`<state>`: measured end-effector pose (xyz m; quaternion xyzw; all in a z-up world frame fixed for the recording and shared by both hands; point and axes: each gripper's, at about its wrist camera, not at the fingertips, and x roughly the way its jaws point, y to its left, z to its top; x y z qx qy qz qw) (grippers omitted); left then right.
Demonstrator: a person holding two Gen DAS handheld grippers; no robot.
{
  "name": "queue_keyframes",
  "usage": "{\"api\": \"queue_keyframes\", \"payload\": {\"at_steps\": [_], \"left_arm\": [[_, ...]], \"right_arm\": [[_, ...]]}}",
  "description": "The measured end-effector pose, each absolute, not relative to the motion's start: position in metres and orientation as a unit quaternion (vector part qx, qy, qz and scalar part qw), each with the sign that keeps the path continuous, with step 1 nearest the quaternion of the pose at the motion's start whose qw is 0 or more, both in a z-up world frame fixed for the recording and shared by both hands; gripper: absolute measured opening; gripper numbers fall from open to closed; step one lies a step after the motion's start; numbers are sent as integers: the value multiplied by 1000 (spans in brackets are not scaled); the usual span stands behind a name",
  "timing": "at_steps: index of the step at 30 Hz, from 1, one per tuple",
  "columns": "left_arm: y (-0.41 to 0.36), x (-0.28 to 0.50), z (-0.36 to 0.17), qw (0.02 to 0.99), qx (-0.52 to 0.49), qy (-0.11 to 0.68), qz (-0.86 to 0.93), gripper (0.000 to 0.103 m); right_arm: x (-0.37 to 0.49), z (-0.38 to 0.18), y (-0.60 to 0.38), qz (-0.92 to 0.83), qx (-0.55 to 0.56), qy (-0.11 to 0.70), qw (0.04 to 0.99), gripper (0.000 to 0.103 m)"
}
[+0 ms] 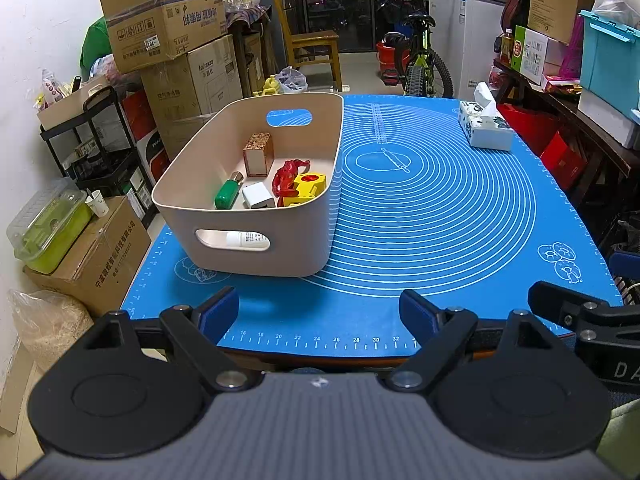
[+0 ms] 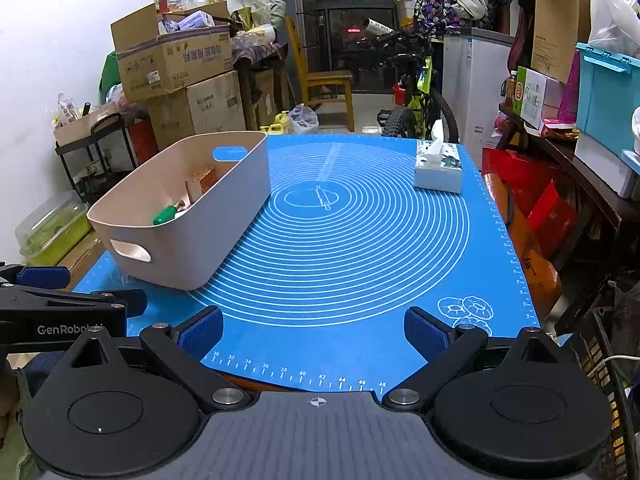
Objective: Organize rigid objects
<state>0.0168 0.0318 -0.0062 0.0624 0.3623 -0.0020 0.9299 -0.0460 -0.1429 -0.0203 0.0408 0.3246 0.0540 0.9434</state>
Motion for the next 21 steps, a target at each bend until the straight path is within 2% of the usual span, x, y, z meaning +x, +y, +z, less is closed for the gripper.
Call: {"api": "queue_keyframes", "payload": {"at_steps": [21], "left_arm": [[32, 16, -7, 930, 62, 362, -2, 87]], "right_arm": [[-47, -25, -144, 54, 40, 328, 942, 97]]}}
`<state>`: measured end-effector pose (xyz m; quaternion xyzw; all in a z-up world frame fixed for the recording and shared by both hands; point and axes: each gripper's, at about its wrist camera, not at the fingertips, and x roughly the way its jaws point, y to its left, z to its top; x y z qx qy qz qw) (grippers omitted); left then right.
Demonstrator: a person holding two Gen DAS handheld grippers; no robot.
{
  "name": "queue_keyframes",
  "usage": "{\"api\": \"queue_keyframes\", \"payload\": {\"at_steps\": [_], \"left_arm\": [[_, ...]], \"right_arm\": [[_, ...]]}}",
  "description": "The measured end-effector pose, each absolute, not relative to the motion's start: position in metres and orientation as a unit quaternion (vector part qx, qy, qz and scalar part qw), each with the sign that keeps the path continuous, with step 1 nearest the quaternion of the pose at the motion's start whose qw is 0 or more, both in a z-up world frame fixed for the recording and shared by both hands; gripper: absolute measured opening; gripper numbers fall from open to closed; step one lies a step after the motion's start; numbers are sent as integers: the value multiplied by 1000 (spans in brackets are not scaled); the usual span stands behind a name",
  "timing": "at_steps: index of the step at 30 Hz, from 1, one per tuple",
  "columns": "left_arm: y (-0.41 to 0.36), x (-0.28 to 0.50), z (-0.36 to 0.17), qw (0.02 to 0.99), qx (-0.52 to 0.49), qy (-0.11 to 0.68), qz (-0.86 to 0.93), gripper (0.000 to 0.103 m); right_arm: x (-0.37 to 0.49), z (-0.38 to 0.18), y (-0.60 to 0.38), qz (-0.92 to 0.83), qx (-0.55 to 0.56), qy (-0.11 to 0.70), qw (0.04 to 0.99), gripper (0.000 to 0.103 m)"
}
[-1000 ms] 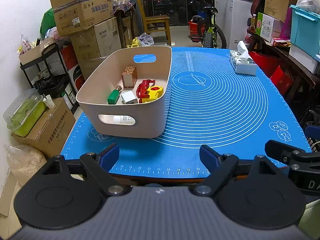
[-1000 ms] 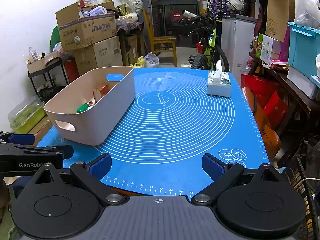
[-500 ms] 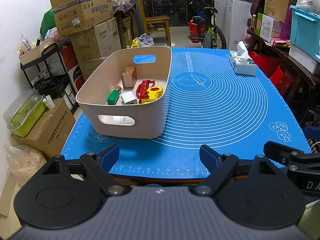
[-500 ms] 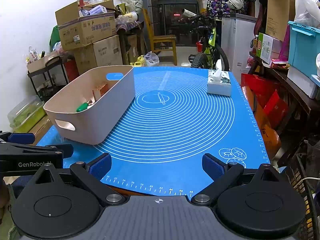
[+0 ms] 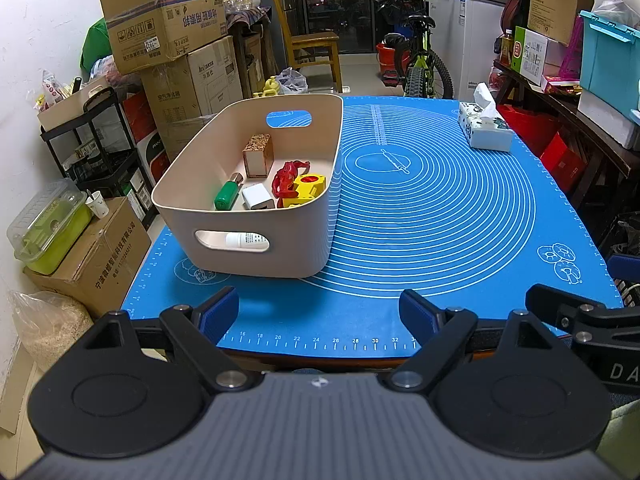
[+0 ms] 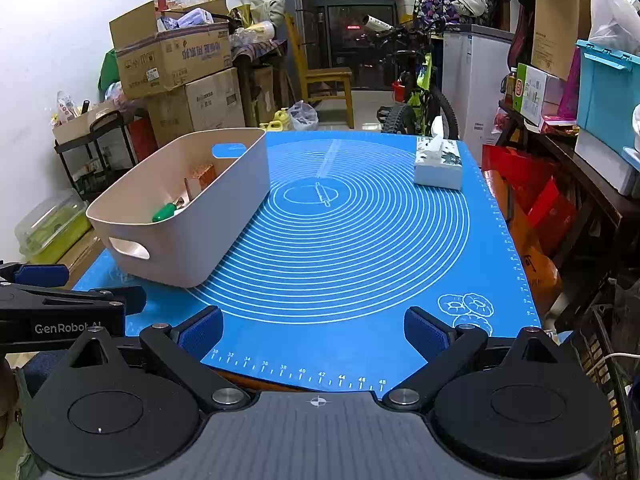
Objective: Organize rigid objects
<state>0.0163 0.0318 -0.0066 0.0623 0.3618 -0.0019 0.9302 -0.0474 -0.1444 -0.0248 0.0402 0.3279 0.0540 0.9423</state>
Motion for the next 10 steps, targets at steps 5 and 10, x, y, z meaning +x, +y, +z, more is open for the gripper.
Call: {"api": "queue_keyframes", "payload": {"at_steps": [5, 10], "left_arm": [[32, 17, -6, 930, 61, 362, -2, 87], [30, 18, -3, 930, 60, 362, -4, 87]], "right_arm": [[-47, -24, -144, 54, 40, 328, 942, 97], [-47, -24, -144, 54, 40, 328, 942, 97]]}}
